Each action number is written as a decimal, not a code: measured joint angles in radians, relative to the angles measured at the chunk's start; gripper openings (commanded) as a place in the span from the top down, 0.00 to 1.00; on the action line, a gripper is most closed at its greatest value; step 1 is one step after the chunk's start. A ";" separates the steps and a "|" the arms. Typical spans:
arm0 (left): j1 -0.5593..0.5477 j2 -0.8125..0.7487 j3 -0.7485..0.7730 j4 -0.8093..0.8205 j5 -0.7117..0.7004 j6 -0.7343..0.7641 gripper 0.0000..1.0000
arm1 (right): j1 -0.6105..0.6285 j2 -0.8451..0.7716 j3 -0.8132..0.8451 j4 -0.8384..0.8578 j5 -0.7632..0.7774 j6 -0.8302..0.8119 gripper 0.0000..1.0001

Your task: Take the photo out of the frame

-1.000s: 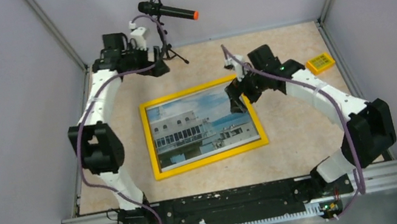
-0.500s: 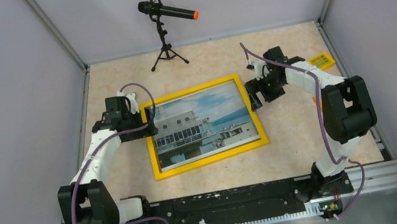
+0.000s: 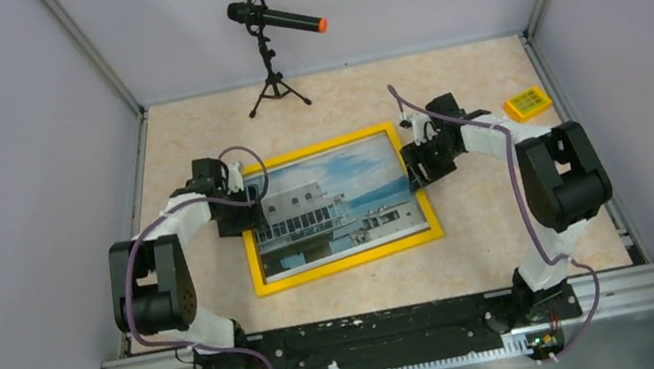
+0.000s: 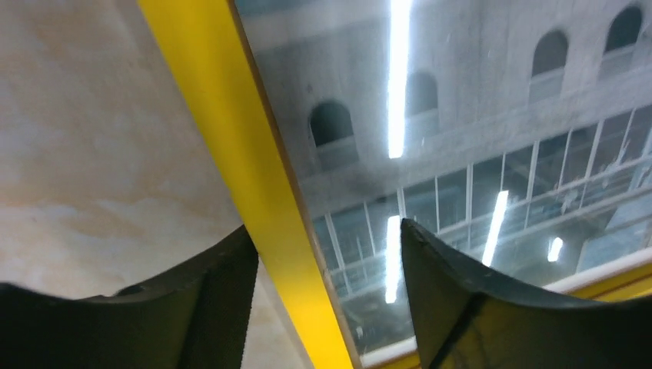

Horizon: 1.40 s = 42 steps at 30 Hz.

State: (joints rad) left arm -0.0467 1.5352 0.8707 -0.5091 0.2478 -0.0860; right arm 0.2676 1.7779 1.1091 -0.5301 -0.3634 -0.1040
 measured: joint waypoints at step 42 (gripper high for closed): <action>-0.024 0.252 0.294 -0.075 -0.032 0.021 0.41 | -0.037 0.162 0.243 -0.268 0.057 0.105 0.40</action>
State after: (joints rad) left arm -0.0708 1.7874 1.1652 -0.5842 0.2161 -0.0654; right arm 0.2310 1.9396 1.3521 -0.7982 -0.3061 0.0013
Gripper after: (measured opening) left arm 0.358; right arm 0.248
